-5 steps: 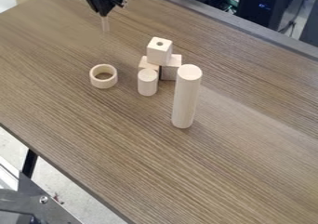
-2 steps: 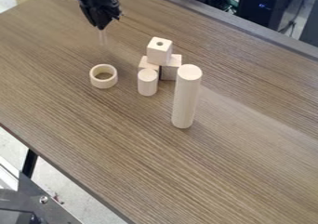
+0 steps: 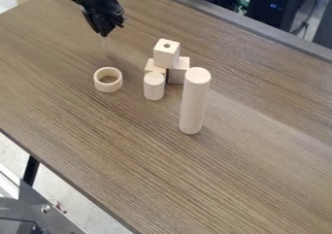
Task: Remove the stick from the cube with a hole on top and put it on the table
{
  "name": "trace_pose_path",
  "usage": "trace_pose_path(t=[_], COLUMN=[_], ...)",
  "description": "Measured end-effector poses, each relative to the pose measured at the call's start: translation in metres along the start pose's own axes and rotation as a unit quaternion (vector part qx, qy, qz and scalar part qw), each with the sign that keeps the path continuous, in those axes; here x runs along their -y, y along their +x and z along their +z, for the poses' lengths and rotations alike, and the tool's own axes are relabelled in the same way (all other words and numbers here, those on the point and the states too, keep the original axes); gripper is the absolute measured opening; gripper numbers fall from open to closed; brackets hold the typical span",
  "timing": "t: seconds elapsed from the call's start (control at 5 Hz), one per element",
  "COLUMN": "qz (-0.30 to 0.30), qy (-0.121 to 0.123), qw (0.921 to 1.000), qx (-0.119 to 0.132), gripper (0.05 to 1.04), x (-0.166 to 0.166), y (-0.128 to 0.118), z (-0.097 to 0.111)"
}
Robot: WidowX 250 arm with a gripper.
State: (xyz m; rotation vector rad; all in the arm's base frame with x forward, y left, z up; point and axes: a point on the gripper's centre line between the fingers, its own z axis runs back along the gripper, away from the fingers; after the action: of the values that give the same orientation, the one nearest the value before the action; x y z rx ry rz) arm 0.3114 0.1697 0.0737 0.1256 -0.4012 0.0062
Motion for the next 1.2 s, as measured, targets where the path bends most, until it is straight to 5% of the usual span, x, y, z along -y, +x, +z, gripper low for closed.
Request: trace_pose_path(t=[1.2], qz=[-0.006], qy=[-0.012], qw=[0.9998], qx=[-0.014], gripper=[0.135], x=[0.0029], y=[-0.0055], z=[-0.0084])
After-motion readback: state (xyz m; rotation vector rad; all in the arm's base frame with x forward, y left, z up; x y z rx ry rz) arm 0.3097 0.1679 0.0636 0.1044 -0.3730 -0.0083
